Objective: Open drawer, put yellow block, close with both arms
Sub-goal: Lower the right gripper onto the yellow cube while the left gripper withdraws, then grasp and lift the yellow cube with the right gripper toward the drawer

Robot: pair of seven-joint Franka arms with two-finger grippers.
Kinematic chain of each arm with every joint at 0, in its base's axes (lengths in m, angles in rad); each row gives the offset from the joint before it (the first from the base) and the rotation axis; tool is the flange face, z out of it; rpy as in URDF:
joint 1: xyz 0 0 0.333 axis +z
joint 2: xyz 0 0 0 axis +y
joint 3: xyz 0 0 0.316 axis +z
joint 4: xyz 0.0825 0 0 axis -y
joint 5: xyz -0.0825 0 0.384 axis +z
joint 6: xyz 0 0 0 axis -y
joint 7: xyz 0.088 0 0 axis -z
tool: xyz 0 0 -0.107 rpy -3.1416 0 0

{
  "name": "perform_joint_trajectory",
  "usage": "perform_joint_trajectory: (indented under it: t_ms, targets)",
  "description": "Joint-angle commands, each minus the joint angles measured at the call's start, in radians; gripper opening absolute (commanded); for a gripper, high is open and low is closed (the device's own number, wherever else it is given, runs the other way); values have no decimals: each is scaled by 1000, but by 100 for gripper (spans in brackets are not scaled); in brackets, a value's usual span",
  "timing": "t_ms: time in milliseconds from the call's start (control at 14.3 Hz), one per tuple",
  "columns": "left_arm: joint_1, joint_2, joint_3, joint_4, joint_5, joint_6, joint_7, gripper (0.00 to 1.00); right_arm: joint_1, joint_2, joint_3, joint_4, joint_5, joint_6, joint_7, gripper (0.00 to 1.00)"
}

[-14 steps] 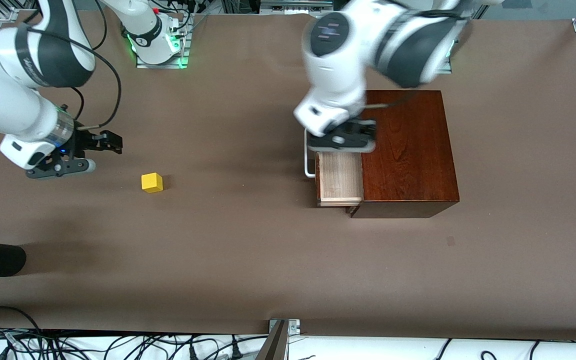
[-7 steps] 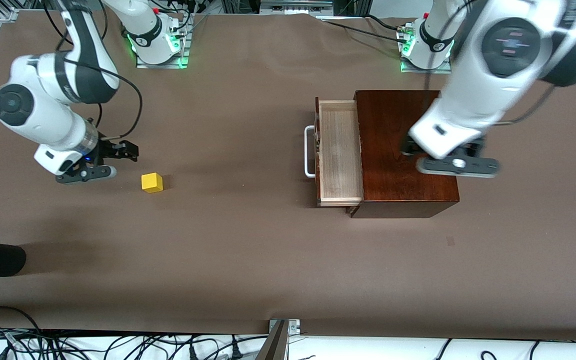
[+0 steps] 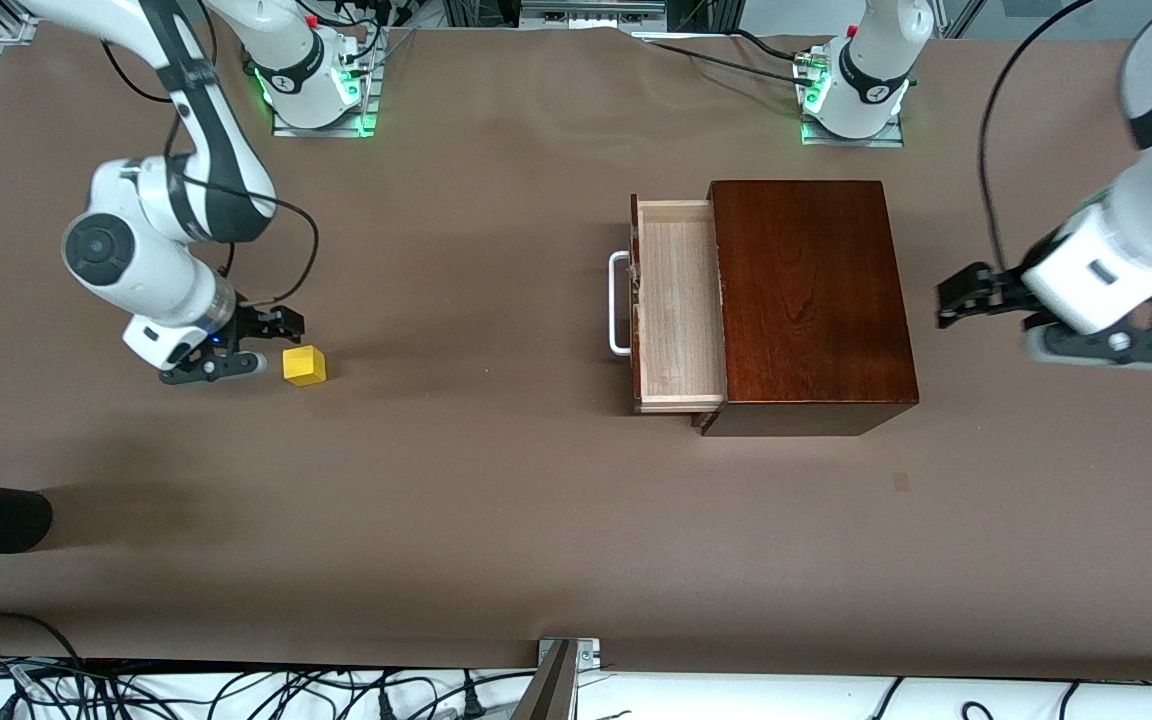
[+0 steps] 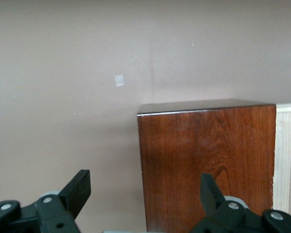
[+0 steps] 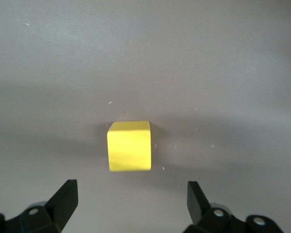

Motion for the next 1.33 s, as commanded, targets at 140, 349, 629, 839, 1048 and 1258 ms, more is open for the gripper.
perform_joint_trajectory:
  t_ms: [140,349,629,839,1048,1258]
  targets:
    - [-39,-200,52,-285,-37,145,19,100,-2,62,7,-8,7,99,-13,100]
    - [-37,-189,48,-268,-31,138,19,100,-2,96,7,-19,9,142,-44,100]
    - [-31,-189,48,-265,-31,137,88,100,-2,130,7,-72,9,268,-44,100]
    - [-30,-189,48,-265,-31,135,90,100,-2,134,7,-72,9,271,-44,68]
    - [-31,-189,46,-263,-31,134,90,100,-2,124,7,-59,9,264,-45,4]
    - [-31,-189,46,-263,-28,134,90,100,-2,96,33,21,9,137,-42,0]
